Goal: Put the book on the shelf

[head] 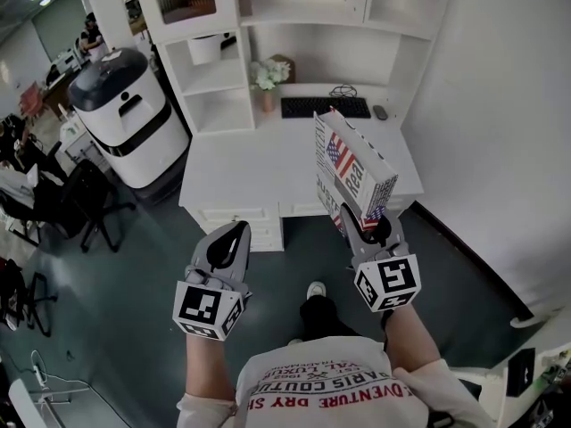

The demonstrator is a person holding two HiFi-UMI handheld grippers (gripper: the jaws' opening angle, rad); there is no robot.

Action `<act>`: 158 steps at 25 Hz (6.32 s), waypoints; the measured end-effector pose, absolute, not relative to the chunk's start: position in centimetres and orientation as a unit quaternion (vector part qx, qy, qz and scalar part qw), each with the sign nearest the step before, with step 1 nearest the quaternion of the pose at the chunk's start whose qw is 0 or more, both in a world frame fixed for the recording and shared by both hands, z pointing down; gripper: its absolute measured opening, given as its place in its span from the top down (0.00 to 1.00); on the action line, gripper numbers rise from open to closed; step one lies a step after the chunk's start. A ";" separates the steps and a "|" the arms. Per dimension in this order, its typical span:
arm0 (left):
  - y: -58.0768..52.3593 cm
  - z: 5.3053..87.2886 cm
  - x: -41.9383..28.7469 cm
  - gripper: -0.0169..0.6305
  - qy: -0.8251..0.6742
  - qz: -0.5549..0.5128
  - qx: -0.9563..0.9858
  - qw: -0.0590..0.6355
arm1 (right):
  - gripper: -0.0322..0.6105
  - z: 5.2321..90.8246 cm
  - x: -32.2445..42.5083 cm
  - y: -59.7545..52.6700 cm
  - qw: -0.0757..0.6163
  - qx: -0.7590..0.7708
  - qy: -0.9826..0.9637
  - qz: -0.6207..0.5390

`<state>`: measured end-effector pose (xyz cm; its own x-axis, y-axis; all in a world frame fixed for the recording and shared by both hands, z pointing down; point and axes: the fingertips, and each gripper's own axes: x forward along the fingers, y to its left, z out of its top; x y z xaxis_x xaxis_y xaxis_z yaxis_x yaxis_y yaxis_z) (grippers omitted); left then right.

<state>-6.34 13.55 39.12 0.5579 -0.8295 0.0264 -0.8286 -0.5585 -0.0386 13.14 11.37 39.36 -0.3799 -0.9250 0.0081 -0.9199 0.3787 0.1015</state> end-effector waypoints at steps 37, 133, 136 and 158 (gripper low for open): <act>-23.2 30.7 -7.0 0.97 0.476 -0.014 -0.874 0.098 | 0.72 23.7 8.4 -27.8 -0.026 0.532 -0.831 -0.164; -36.7 31.9 -12.8 0.97 0.460 0.001 -0.886 0.068 | 0.94 19.9 2.3 -44.3 0.001 0.533 -0.826 -0.186; -36.0 31.5 -12.6 0.97 0.455 0.003 -0.888 0.068 | 0.95 21.6 2.3 -42.3 -0.005 0.524 -0.828 -0.198; -36.5 33.5 -12.0 0.97 0.457 0.003 -0.888 0.050 | 0.95 33.2 3.6 -37.6 0.019 0.494 -0.859 -0.131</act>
